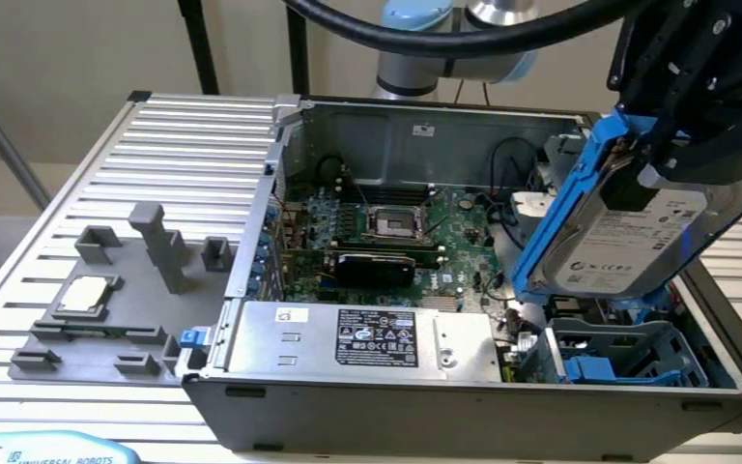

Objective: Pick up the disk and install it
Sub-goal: 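Pick up the disk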

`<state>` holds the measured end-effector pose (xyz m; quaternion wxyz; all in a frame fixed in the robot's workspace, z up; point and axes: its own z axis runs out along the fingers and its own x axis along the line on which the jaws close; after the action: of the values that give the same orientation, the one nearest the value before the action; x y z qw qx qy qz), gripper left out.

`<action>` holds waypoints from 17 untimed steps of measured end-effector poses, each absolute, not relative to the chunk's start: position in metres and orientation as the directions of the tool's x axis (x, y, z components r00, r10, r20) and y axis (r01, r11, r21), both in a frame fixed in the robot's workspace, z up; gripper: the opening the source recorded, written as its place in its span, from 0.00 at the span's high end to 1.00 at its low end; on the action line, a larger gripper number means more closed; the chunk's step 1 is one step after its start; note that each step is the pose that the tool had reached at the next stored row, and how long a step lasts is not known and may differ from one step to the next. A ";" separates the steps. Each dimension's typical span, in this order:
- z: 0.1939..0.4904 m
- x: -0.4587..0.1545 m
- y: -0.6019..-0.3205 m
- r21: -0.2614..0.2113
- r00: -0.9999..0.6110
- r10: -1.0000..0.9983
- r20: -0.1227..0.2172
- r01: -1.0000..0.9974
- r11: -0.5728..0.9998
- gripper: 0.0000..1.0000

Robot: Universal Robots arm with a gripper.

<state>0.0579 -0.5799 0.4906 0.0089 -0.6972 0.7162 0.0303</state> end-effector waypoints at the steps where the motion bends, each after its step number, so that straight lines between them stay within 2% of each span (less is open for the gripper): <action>1: 0.491 0.060 -0.583 0.031 -0.028 -0.998 -0.055 -0.999 0.026 0.67; 17: 0.488 0.117 -0.593 0.030 -0.022 -0.998 -0.056 -0.999 0.021 0.67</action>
<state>0.1167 -0.5932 0.4877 0.0095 -0.6991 0.7143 0.0306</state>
